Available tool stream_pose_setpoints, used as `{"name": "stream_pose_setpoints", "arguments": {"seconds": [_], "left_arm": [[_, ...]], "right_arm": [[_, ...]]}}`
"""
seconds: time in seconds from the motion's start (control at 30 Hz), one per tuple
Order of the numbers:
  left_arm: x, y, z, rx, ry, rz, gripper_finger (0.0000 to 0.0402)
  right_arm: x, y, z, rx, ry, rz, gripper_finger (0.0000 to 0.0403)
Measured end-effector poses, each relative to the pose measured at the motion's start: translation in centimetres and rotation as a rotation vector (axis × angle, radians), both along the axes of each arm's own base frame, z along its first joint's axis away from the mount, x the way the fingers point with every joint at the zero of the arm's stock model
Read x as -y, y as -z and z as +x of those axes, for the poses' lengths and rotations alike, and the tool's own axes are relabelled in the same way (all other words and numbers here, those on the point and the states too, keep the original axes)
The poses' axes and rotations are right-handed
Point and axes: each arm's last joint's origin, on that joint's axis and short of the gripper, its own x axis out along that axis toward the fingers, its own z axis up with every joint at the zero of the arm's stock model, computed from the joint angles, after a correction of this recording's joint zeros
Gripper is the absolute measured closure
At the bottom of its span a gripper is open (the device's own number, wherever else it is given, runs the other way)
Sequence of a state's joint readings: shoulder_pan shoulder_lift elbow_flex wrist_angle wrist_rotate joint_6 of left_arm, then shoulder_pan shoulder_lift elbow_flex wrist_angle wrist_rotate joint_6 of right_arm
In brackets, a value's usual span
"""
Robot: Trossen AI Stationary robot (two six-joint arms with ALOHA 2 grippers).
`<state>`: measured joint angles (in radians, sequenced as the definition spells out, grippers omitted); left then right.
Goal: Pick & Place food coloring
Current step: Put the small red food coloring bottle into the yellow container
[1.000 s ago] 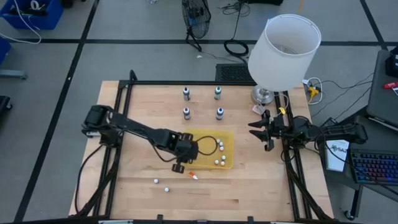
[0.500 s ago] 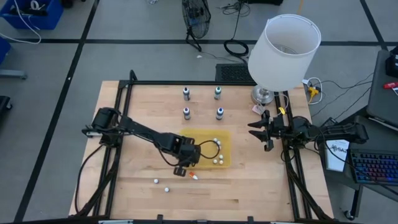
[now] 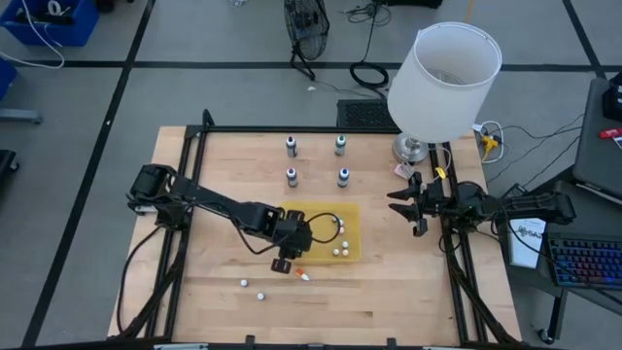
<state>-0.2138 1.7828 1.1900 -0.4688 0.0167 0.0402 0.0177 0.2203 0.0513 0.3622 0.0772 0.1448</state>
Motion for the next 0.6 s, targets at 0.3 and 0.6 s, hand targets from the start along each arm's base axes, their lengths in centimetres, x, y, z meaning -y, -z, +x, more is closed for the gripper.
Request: {"name": "stream_pose_setpoints", "arguments": {"seconds": [0.3, 0.6], "left_arm": [[0.1, -1.8, 0.0, -0.047, -0.063, -0.026, 0.0282], [2.8, -5.4, -4.6, -0.406, -0.347, -0.181, 0.0284]], "right_arm": [[0.0, 0.0, 0.0, 0.0, 0.0, 0.0, 0.0273], [0.0, -0.1, 0.0, 0.008, 0.0, 0.0, 0.0273]]}}
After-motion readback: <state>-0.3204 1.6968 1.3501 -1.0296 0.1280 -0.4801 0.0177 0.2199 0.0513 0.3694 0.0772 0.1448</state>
